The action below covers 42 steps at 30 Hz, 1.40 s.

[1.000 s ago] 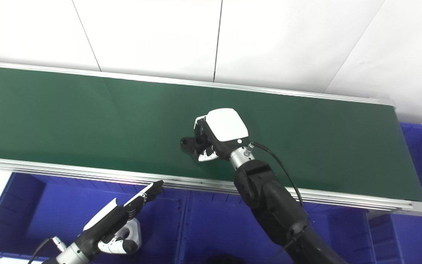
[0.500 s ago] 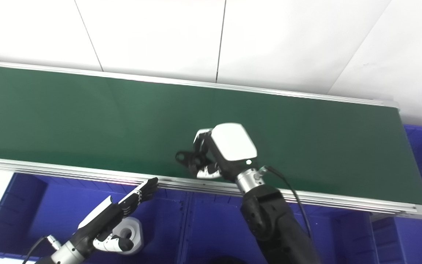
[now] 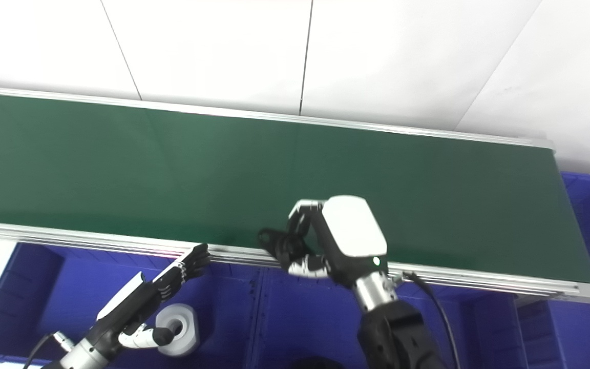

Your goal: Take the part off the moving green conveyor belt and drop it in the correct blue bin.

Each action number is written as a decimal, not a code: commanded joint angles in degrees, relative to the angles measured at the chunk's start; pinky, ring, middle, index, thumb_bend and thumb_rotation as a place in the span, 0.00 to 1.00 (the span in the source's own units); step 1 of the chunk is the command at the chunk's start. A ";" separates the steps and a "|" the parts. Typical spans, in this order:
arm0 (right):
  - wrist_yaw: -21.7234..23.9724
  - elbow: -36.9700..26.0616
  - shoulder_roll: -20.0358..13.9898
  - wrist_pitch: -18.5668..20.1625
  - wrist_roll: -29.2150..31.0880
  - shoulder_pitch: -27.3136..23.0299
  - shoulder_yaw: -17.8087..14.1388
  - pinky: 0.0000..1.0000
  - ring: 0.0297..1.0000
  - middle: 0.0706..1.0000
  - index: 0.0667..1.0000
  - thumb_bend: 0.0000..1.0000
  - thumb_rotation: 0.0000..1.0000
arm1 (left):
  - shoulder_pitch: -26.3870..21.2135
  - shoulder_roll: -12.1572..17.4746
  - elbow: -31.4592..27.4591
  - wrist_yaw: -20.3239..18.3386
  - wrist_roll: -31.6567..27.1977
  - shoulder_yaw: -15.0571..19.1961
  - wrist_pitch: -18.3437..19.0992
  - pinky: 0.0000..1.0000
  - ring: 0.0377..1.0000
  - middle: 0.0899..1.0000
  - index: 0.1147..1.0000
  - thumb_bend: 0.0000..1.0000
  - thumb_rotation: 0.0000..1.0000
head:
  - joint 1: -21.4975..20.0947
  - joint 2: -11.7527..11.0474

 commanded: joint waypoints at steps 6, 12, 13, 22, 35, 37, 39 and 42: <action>1.11 0.13 -1.09 -1.55 0.36 4.71 0.58 0.16 0.19 0.43 0.45 0.53 0.00 | 0.49 -0.59 -3.13 0.76 -0.65 1.03 -2.11 0.92 0.95 0.98 0.98 0.84 0.77 | 0.77 2.25; 7.59 2.24 -2.15 0.56 -2.39 4.37 1.81 0.16 0.21 0.43 0.45 0.53 0.00 | 0.16 -0.28 -3.82 0.86 -0.72 0.96 -2.13 0.92 0.95 0.98 0.98 0.83 0.77 | 0.71 3.60; 8.44 2.50 -2.13 0.74 -3.04 4.20 1.87 0.16 0.21 0.43 0.45 0.53 0.00 | 0.15 -0.24 -3.91 0.86 -0.70 0.95 -2.14 0.92 0.95 0.98 0.98 0.83 0.77 | 0.71 3.60; 17.29 8.67 -2.06 1.73 -7.18 0.82 3.19 0.17 0.24 0.43 0.46 0.53 0.00 | 0.54 -0.11 -4.31 1.14 -0.99 1.11 -2.07 0.90 0.94 0.98 0.98 0.84 0.76 | 0.44 4.27; 15.94 -1.15 0.43 2.82 -7.04 8.19 0.54 0.27 0.37 0.50 0.82 0.76 0.40 | 1.59 0.31 -5.60 1.15 -0.76 0.99 -1.95 0.91 0.95 0.98 0.98 0.83 0.75 | 0.89 4.88; 13.76 -3.60 1.89 2.57 -4.34 10.84 -0.93 0.28 0.39 0.51 0.82 0.78 0.37 | 1.72 0.37 -5.77 1.20 -0.75 0.97 -1.80 0.90 0.94 0.98 0.98 0.83 0.75 | 0.95 4.93; 12.07 -5.85 3.30 2.32 -0.96 13.48 -2.30 0.36 0.48 0.57 0.83 0.79 0.37 | 1.86 0.45 -5.90 1.15 -0.97 0.93 -1.74 0.91 0.95 0.98 0.98 0.83 0.74 | 1.25 5.07; 9.77 -8.85 4.81 1.22 5.66 17.52 -4.17 0.57 0.68 0.74 0.85 0.79 0.34 | 1.92 0.46 -5.90 1.21 -0.94 0.91 -1.85 0.91 0.95 0.98 0.98 0.82 0.74 | 1.92 5.26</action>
